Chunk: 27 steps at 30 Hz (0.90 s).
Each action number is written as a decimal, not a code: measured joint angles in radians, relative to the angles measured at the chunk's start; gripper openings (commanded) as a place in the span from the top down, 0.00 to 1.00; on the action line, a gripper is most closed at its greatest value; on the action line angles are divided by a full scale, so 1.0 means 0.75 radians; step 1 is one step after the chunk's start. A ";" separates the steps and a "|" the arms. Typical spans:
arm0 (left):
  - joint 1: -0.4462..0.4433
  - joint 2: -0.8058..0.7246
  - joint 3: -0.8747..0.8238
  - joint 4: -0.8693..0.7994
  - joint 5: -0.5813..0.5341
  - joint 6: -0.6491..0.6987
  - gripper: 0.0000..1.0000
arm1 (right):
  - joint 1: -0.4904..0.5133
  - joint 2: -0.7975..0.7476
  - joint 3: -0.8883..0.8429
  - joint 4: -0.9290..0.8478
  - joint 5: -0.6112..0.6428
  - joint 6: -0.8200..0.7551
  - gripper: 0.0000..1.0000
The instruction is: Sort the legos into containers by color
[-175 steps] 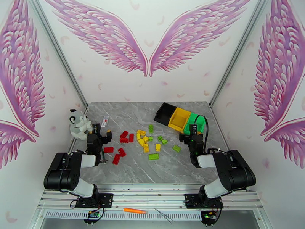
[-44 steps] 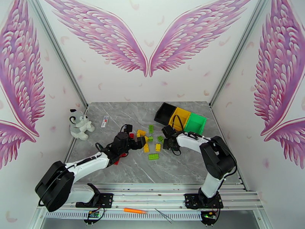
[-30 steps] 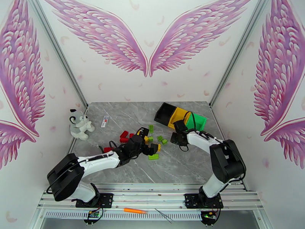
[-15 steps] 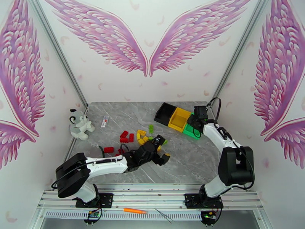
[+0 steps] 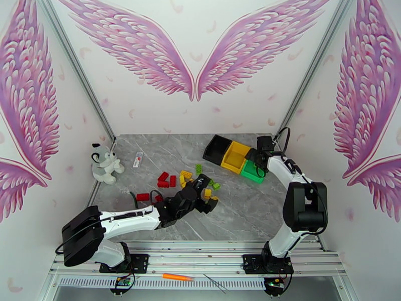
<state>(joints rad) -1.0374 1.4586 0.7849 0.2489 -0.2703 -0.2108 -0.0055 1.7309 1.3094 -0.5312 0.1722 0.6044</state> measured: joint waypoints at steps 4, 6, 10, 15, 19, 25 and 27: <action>0.046 -0.001 -0.002 -0.013 -0.016 -0.035 0.01 | 0.106 -0.101 -0.089 -0.007 0.065 0.002 0.10; 0.075 -0.004 -0.003 -0.032 -0.026 -0.061 0.01 | 0.189 -0.204 -0.207 0.047 0.076 -0.001 0.09; 0.143 -0.023 -0.014 -0.056 -0.039 -0.120 0.01 | 0.335 -0.338 -0.361 0.101 -0.014 -0.039 0.11; 0.270 -0.061 -0.057 -0.087 -0.039 -0.218 0.01 | 0.561 -0.393 -0.510 0.191 -0.071 -0.091 0.07; 0.366 -0.075 -0.091 -0.111 -0.027 -0.294 0.01 | 0.765 -0.422 -0.597 0.197 -0.105 -0.092 0.08; 0.406 -0.092 -0.114 -0.121 -0.002 -0.353 0.01 | 1.005 -0.401 -0.609 0.190 -0.116 -0.019 0.11; 0.406 -0.096 -0.114 -0.121 0.007 -0.361 0.01 | 1.056 -0.375 -0.608 0.173 -0.113 0.011 0.10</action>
<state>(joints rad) -0.7330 1.3865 0.6991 0.1585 -0.2649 -0.4812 0.7864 1.4498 0.8532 -0.4011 0.0872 0.6125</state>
